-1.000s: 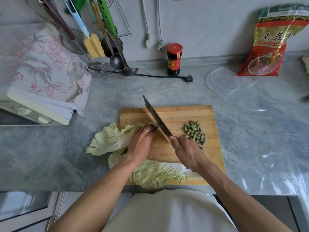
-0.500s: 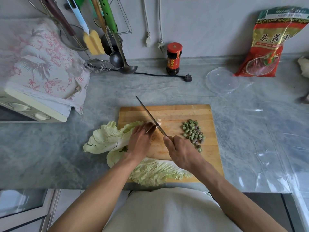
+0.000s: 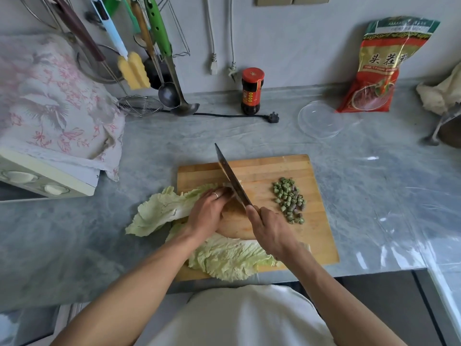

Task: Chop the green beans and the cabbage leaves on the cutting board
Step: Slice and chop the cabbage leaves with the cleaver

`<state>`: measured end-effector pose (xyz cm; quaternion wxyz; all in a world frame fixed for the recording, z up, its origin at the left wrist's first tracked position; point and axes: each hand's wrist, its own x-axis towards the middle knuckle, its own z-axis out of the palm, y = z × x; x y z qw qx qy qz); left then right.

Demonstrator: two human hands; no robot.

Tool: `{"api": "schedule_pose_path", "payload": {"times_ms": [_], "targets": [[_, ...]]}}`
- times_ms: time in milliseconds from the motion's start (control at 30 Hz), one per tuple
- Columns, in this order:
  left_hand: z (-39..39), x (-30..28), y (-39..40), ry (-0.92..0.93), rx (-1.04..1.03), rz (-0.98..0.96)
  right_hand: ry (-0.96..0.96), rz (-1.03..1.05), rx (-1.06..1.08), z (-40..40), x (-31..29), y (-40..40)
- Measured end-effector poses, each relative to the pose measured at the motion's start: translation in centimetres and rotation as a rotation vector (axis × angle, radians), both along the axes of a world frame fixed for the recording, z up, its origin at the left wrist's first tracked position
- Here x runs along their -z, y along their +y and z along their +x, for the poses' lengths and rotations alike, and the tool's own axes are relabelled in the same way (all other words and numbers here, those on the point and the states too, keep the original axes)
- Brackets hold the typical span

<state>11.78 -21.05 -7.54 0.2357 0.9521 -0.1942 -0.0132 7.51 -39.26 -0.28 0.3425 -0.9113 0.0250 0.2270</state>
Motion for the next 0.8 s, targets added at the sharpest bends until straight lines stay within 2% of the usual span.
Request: {"api": "schedule_pose_path", "payload": {"times_ms": [200, 633, 800], "targets": [[0.2, 0.1, 0.2, -0.007, 0.02, 0.029, -0.097, 0.084, 0.103, -1.4, -0.7, 0.4], [0.1, 0.5, 0.2, -0.062, 0.006, 0.095, -0.113, 0.104, 0.063, -2.8, -2.8, 2.3], [0.1, 1.0, -0.1, -0.044, -0.035, 0.048, -0.107, 0.081, 0.045, -2.1, -2.0, 2.2]]}}
